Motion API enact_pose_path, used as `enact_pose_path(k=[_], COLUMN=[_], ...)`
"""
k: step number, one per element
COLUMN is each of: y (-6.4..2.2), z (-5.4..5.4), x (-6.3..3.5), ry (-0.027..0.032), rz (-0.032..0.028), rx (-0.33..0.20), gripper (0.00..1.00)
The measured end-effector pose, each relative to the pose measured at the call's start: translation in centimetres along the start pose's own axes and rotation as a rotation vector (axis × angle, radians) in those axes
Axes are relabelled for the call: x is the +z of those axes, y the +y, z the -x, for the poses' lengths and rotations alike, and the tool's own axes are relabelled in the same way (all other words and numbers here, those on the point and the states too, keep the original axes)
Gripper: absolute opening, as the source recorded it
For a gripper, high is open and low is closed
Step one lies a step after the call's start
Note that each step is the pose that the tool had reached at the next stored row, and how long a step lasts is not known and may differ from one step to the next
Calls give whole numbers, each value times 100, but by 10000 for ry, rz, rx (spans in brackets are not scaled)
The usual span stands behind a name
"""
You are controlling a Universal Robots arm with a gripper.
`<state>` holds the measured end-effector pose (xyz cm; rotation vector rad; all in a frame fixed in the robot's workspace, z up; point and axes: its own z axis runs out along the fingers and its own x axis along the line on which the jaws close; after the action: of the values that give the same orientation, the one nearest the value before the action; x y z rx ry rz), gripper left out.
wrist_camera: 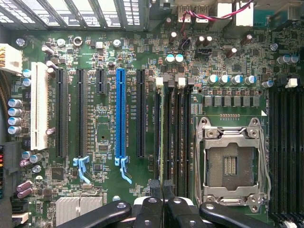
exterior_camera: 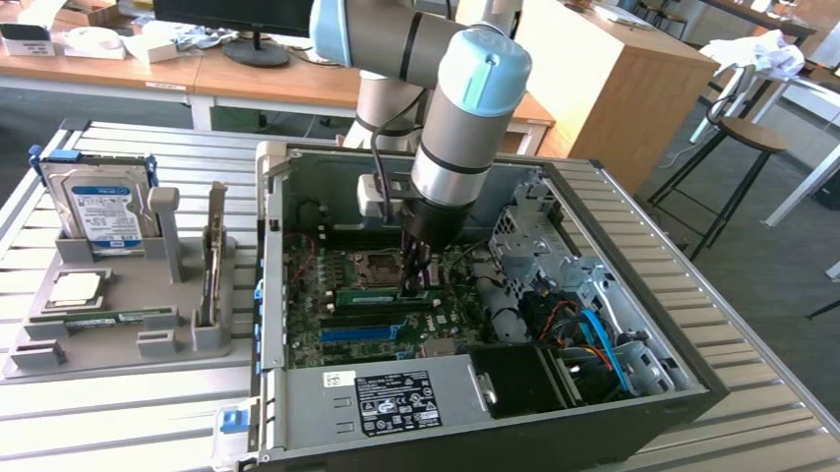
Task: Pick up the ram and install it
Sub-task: 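Pick up the ram and move it above insertion slot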
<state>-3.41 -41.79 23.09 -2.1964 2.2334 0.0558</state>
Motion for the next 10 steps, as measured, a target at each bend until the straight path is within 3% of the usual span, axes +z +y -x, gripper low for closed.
enact_pose_path(k=[10], y=[0], z=[-1], x=[12], ry=[0], rz=[0], rx=[0], gripper=[11])
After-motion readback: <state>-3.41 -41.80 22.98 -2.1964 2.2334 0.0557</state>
